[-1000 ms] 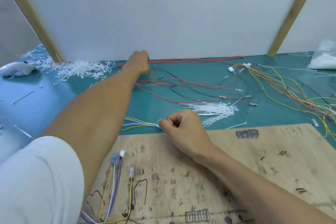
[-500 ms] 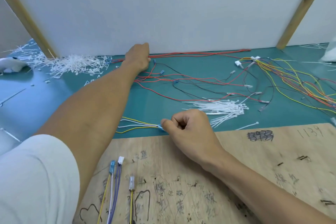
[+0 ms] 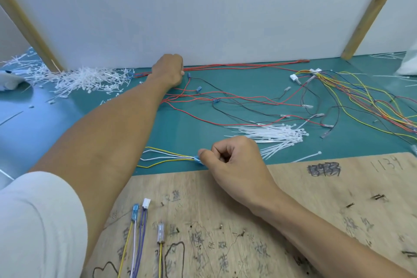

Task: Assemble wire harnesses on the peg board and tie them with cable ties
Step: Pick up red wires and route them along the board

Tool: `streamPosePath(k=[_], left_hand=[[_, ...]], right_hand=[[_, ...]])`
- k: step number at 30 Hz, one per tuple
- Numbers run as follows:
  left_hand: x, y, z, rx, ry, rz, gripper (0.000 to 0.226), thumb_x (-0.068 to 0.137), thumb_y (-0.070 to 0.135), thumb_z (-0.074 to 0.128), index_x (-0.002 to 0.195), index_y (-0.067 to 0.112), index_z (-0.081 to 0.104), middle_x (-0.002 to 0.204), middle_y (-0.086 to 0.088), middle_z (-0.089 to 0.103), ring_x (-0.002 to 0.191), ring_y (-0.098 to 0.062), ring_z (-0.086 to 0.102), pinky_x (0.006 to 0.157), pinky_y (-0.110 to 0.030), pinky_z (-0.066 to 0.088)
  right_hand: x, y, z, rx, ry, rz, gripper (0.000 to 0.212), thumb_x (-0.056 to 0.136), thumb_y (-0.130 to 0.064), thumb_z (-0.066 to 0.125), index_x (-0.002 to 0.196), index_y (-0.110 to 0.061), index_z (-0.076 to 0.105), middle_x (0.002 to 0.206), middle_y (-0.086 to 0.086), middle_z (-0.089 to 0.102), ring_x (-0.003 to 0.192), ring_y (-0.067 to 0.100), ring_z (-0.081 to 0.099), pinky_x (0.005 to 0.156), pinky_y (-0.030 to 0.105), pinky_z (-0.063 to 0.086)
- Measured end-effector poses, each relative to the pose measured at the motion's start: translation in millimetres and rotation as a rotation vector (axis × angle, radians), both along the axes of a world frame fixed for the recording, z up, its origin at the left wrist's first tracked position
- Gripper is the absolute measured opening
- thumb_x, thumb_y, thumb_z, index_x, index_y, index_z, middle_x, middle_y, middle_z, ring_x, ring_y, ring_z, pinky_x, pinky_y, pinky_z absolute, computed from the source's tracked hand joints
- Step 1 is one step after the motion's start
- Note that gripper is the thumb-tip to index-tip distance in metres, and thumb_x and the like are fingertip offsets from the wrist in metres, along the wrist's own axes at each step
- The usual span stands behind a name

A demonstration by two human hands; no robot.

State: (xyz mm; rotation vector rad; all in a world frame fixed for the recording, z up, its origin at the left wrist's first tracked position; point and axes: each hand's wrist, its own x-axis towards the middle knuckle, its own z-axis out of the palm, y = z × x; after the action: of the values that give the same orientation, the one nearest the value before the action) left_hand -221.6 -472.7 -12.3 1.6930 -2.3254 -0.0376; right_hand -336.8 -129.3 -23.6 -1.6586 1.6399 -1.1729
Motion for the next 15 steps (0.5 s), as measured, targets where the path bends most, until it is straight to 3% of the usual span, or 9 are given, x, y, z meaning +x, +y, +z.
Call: streamPosePath(k=[3, 8, 12, 15], left_hand=[[0, 0, -1, -0.011, -0.002, -0.012, 0.02, 0.101, 0.019, 0.066, 0.121, 0.015, 0.066, 0.132, -0.014, 0.062, 0.122, -0.037, 0.058, 0.099, -0.049, 0.051], [-2, 3, 1, -0.01, 0.005, 0.003, 0.008, 0.1, 0.015, 0.067, 0.107, 0.013, 0.07, 0.122, -0.014, 0.067, 0.113, -0.038, 0.062, 0.094, -0.047, 0.054], [-3, 9, 4, -0.049, -0.114, -0.039, 0.013, 0.097, 0.004, 0.062, 0.106, 0.011, 0.067, 0.117, -0.016, 0.065, 0.108, -0.04, 0.061, 0.082, -0.043, 0.05], [-2, 13, 3, -0.145, -0.222, -0.078, 0.025, 0.092, -0.001, 0.059, 0.111, 0.012, 0.065, 0.115, -0.016, 0.067, 0.111, -0.04, 0.06, 0.082, -0.043, 0.045]], right_hand=[[0, 1, 0, 0.0, -0.014, -0.003, 0.048, 0.09, -0.026, 0.068, 0.053, -0.01, 0.042, 0.046, -0.008, 0.027, 0.048, 0.01, 0.027, 0.047, 0.022, 0.027], [0, 0, 0, -0.002, -0.018, -0.005, 0.049, 0.09, -0.025, 0.068, 0.051, -0.011, 0.041, 0.045, -0.009, 0.028, 0.047, 0.01, 0.028, 0.047, 0.021, 0.027], [0, 0, 0, 0.004, -0.025, -0.008, 0.05, 0.09, -0.025, 0.068, 0.05, -0.013, 0.041, 0.044, -0.009, 0.029, 0.047, 0.01, 0.029, 0.047, 0.023, 0.028], [0, 0, 0, 0.004, -0.028, -0.008, 0.049, 0.09, -0.025, 0.068, 0.051, -0.012, 0.041, 0.045, -0.009, 0.028, 0.047, 0.01, 0.028, 0.047, 0.024, 0.028]])
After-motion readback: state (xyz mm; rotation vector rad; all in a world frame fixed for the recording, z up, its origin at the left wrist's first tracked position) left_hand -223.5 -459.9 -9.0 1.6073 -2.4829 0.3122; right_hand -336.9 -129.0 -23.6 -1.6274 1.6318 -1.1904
